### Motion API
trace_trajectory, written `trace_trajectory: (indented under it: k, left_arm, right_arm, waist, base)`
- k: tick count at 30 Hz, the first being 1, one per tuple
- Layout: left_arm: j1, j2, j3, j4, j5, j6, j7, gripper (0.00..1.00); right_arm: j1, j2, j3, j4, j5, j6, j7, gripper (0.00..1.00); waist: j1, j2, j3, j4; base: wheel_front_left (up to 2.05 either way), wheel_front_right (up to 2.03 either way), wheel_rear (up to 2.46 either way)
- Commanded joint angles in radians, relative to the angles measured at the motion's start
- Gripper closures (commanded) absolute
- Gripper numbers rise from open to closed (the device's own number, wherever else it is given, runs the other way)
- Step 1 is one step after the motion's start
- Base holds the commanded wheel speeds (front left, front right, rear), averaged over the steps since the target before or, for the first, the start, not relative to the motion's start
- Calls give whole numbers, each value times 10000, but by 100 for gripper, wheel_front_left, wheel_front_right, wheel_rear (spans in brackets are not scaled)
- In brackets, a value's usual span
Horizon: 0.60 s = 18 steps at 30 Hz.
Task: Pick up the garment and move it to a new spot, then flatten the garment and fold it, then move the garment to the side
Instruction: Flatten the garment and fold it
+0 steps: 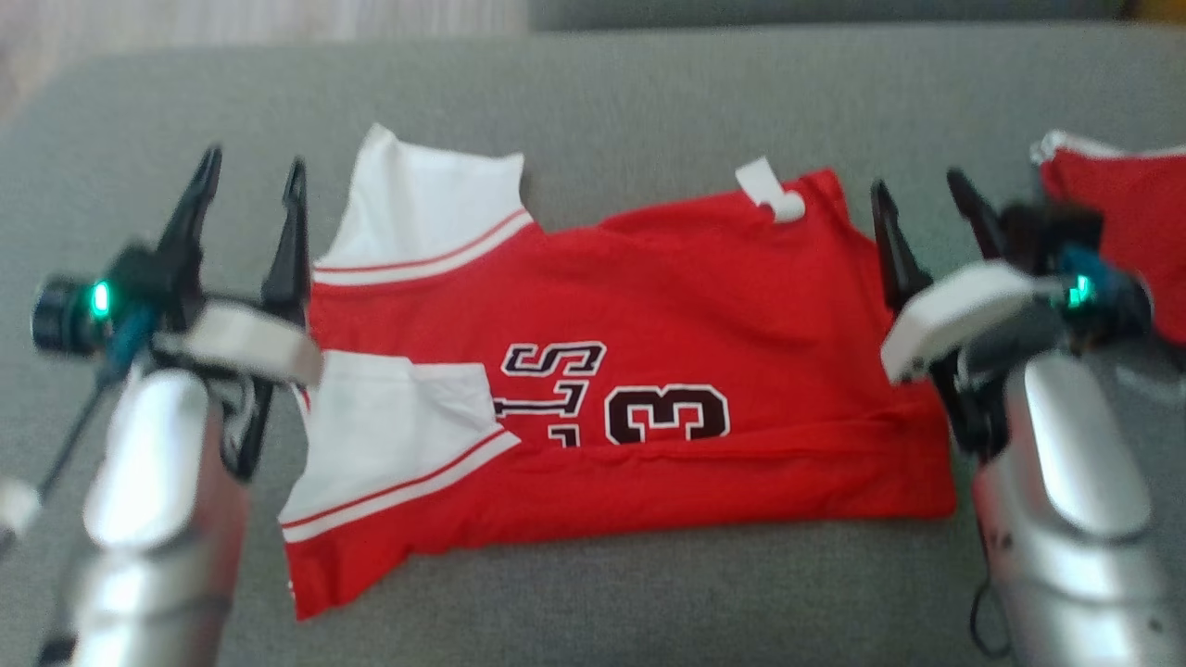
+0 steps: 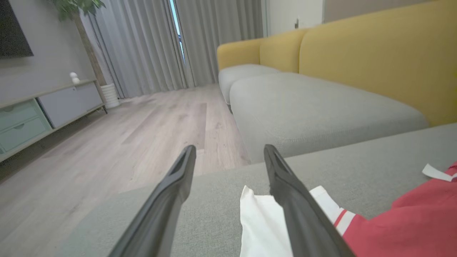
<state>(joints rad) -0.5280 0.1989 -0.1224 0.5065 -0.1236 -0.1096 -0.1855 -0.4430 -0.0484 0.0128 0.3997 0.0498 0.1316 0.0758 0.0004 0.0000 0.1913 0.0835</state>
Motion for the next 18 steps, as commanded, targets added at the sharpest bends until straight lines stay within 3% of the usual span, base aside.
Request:
trace_trajectory:
  k: [1, 6, 11, 12, 18]
  left_arm:
    - [-627, 459, 96, 46, -60, -89, 170, 0]
    - [-2641, 1106, -1457, 1582, -1361, -204, 1361, 0]
    - [-4067, 2538, -3755, 1966, -3281, -208, 2454, 0]
    - [-4067, 2538, -3755, 1966, -3281, -208, 2454, 0]
    - [-5143, 3794, -5783, 2158, -5049, -209, 3391, 0]
  right_arm:
    - [-618, -18, 140, -44, -201, -9, 193, 0]
    - [-2273, -18, 313, 1230, -440, -9, 768, 0]
    - [-3210, -18, 901, 1948, -398, -9, 807, 0]
    - [-3210, -18, 901, 1948, -398, -9, 807, 0]
    - [-3730, -18, 1249, 2469, -161, -9, 542, 0]
  waist:
    - [-4, 0, 766, -113]
    - [-4, 0, 1757, -264]
    - [-4, 0, 2377, -542]
    - [-4, 0, 2377, -542]
    - [-4, 0, 2624, -817]
  base:
    - [0, 0, 0]
    - [0, 0, 0]
    - [0, 0, 0]
    - [0, 0, 0]
    - [0, 0, 0]
